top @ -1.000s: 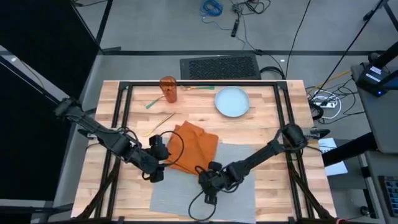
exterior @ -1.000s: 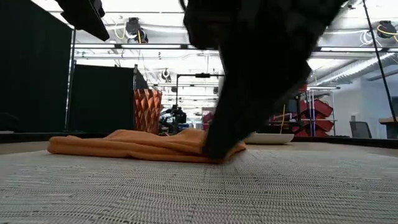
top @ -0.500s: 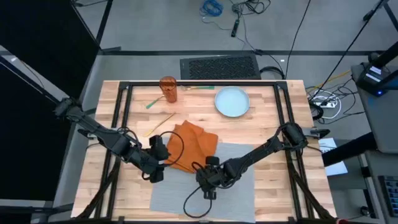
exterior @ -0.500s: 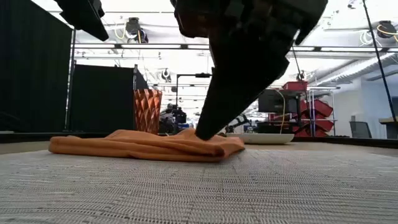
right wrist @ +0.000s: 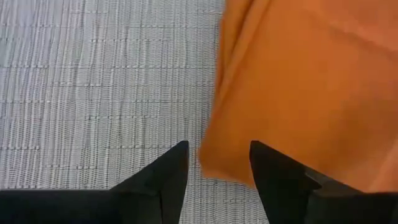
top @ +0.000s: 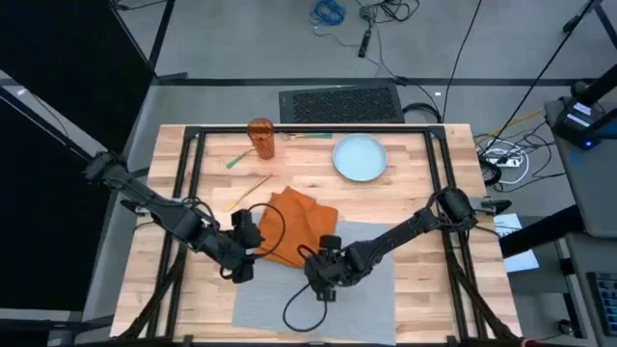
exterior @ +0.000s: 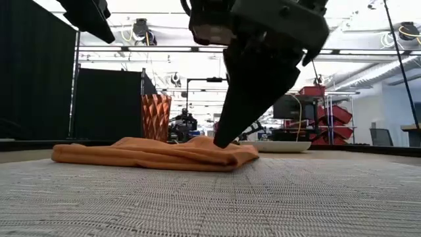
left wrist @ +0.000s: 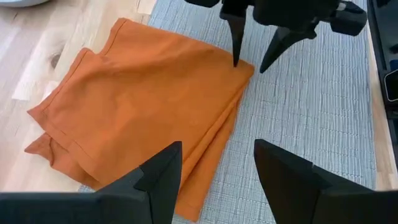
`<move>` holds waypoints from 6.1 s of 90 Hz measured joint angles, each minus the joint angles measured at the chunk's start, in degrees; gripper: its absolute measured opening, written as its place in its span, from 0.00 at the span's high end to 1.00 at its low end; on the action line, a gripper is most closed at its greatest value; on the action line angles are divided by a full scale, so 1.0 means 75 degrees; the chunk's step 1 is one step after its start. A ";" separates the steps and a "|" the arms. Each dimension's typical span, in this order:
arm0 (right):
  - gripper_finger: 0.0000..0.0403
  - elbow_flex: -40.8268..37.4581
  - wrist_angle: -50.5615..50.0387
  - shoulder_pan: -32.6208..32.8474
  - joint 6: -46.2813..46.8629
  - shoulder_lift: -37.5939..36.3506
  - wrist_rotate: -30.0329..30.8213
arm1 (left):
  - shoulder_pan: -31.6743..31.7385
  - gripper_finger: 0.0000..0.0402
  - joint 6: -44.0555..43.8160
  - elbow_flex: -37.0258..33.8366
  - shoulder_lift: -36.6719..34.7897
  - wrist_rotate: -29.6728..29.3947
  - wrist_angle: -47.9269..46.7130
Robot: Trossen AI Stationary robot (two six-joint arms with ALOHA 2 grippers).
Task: Set table place
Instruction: Fold the orange table napkin
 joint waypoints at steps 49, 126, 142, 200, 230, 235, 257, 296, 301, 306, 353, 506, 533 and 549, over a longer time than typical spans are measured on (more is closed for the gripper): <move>0.61 -0.0006 0.0151 -0.0023 -0.0122 0.0390 0.0031 | -0.0017 0.54 -0.0178 0.0000 0.0000 0.0000 0.0006; 0.99 -0.0003 -0.0026 -0.0098 -0.0550 0.0501 0.0890 | -0.0082 0.54 -0.0193 0.0000 0.0000 0.0205 0.0425; 1.00 -0.0003 -0.0799 -0.0008 -0.0273 0.0501 0.1356 | -0.0082 0.54 -0.0193 0.0000 0.0000 0.0210 0.0402; 1.00 -0.0012 -0.2465 0.0771 0.1215 -0.0161 0.2607 | -0.0117 0.54 -0.0164 -0.0006 0.0000 0.0182 0.0375; 1.00 -0.0132 -0.3078 0.1098 0.1788 -0.0342 0.2218 | -0.0117 0.54 -0.0164 -0.0006 0.0327 0.0144 0.0346; 1.00 -0.0172 -0.3119 0.1175 0.1810 -0.0335 0.2113 | -0.0117 0.54 -0.0157 -0.0006 0.0429 0.0179 0.0318; 1.00 -0.0330 -0.3440 0.1502 0.2276 -0.0370 0.1994 | -0.0117 0.54 -0.0138 -0.0006 0.0774 0.0233 0.0101; 1.00 -0.0347 -0.3538 0.1614 0.2294 -0.0370 0.1731 | 0.0009 0.54 -0.0190 -0.0249 0.1260 0.0045 0.1350; 1.00 -0.0347 -0.3517 0.1614 0.2267 -0.0370 0.1674 | 0.0125 0.54 -0.0194 -0.0291 0.1536 0.0282 0.1564; 1.00 -0.0347 -0.3479 0.1614 0.2244 -0.0370 0.1626 | 0.0231 0.54 -0.0193 -0.0306 0.1821 0.0466 0.1579; 1.00 -0.0341 -0.3273 0.1614 0.2147 -0.0373 0.1824 | 0.0863 0.54 0.0304 -0.0307 0.2674 0.0777 0.2790; 1.00 -0.0332 0.0590 0.0708 -0.1604 -0.1070 0.1796 | 0.1530 0.54 0.0616 -0.0294 0.4342 0.2374 0.4493; 1.00 -0.0332 0.0840 0.0233 -0.1862 -0.1006 0.1191 | 0.1521 0.54 0.0617 -0.0300 0.4345 0.2585 0.4616; 1.00 -0.0335 0.1111 -0.0011 -0.2012 -0.0733 0.0681 | 0.1521 0.54 0.0614 -0.0300 0.4345 0.2585 0.4619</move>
